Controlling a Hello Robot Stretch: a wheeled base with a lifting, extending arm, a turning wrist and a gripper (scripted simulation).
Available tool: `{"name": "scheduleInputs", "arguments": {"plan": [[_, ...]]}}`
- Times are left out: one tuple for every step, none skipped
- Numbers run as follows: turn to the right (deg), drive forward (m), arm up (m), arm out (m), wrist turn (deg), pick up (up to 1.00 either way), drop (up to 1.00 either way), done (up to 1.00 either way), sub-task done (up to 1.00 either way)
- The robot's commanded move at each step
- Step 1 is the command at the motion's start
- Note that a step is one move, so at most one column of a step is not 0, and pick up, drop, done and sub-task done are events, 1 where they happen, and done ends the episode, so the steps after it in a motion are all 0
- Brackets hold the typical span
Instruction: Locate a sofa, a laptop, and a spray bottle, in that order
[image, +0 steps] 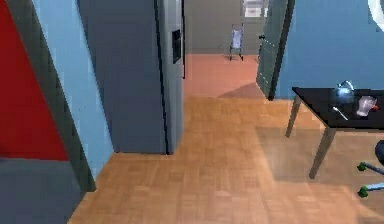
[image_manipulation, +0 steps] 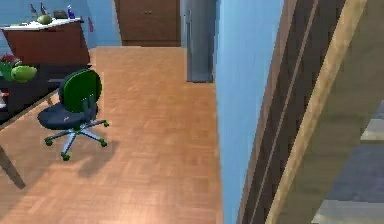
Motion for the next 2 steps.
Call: {"name": "scheduleInputs", "arguments": {"plan": [[36.0,0.00,0.00,0.00,0.0,0.00,0.00,0.00,0.00],[0.0,0.40,0.00,0.00,0.0,0.00,0.00,0.00,0.00]]}}
